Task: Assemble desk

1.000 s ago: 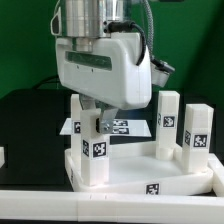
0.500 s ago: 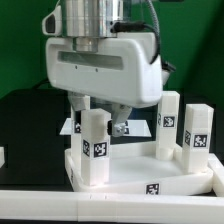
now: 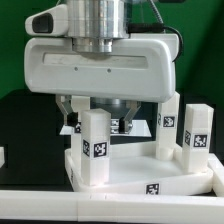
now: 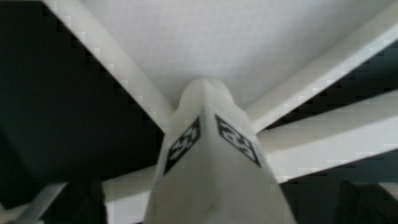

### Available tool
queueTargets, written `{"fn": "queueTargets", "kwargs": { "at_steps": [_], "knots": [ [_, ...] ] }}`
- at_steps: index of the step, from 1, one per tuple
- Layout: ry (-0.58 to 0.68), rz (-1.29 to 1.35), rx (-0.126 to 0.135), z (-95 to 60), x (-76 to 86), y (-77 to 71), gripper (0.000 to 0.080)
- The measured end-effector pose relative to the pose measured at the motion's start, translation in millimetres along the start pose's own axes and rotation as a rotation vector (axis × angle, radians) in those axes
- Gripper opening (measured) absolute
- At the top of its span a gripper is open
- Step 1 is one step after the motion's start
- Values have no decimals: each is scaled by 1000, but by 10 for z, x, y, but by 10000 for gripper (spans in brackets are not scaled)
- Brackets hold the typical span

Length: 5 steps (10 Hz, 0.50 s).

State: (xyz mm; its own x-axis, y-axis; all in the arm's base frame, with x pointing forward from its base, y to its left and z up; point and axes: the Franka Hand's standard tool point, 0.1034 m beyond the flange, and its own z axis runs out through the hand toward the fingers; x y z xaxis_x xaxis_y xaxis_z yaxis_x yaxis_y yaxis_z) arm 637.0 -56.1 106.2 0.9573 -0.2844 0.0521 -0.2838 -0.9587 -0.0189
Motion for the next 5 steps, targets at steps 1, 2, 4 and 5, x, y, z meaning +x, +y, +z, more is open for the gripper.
{"fn": "queueTargets", "kwargs": {
  "at_steps": [1,2,4,5],
  "knots": [
    [0,-110,-3,-1,0,0,649],
    [0,-193,-9,-4,2,-1,649],
    [0,-333,-18,-17,17,8,649],
    [0,-378,-22,-17,19,13,649]
  ]
}}
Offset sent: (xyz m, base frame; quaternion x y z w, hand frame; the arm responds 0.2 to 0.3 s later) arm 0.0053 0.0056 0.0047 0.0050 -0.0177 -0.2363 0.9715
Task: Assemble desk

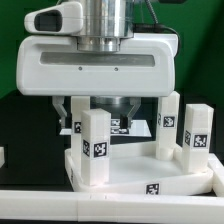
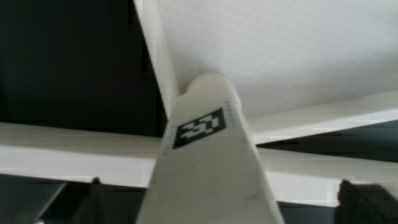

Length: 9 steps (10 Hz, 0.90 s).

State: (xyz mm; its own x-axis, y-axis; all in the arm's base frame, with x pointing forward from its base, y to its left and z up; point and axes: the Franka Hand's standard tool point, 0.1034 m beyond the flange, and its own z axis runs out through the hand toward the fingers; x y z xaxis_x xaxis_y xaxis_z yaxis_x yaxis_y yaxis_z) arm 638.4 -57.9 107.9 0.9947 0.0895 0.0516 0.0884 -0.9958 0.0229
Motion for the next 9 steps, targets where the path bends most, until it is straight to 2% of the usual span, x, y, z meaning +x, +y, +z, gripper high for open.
{"fn": "queueTargets", "kwargs": {
  "at_steps": [4,6,7,8,9],
  "knots": [
    [-6,-220,-14,4,-9,36,649],
    [-6,-215,-14,4,-10,37,402],
    [-6,-206,-12,4,-10,33,402],
    [-6,-188,-12,3,-10,36,291],
    [-6,-187,-12,3,-10,36,291]
  ]
}}
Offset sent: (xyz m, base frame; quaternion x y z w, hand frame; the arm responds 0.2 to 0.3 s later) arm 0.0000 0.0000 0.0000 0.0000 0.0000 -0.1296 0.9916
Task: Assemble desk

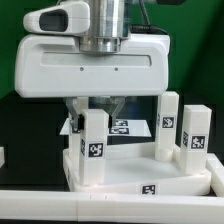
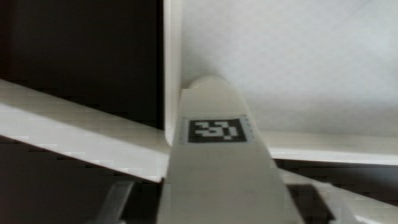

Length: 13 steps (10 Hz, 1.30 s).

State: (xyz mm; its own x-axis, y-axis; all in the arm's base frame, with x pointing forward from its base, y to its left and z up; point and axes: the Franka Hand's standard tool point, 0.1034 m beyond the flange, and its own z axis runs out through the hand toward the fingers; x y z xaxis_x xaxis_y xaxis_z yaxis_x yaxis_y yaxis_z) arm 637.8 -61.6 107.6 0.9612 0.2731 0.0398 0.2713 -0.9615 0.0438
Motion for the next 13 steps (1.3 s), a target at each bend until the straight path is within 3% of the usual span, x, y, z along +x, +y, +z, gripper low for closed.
{"fn": "queueTargets", "kwargs": {
  "at_steps": [6,9,13],
  "knots": [
    [3,524,17,3,-10,18,291],
    [6,923,66,9,-12,19,291],
    [-11,1297,73,10,11,-6,291]
  ]
}}
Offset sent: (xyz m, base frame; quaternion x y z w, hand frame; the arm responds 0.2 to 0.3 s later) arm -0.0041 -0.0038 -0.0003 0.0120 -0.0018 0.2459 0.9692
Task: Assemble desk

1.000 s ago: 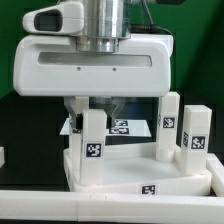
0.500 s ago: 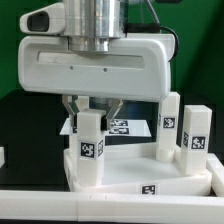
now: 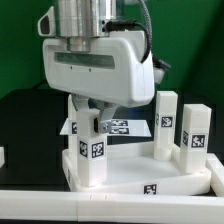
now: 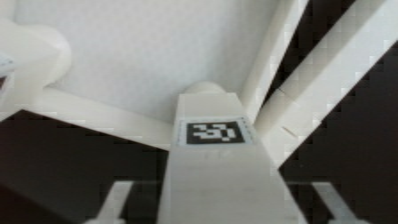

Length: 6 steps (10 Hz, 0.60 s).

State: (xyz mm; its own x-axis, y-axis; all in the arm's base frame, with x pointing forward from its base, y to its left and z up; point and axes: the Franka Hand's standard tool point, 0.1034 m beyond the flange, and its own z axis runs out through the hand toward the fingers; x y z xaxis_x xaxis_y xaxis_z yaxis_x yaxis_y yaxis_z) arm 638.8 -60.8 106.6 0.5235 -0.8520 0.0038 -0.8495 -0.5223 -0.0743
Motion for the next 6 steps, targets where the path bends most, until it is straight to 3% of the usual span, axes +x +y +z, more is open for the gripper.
{"fn": "queueTargets", "kwargs": {
  "at_steps": [3,4,5,6],
  "knots": [
    [2,-1,0,1,-2,-6,291],
    [2,-22,-1,1,-1,-4,528],
    [5,-80,-4,0,-2,-5,614],
    [9,-175,-11,1,-10,-10,614]
  ]
}}
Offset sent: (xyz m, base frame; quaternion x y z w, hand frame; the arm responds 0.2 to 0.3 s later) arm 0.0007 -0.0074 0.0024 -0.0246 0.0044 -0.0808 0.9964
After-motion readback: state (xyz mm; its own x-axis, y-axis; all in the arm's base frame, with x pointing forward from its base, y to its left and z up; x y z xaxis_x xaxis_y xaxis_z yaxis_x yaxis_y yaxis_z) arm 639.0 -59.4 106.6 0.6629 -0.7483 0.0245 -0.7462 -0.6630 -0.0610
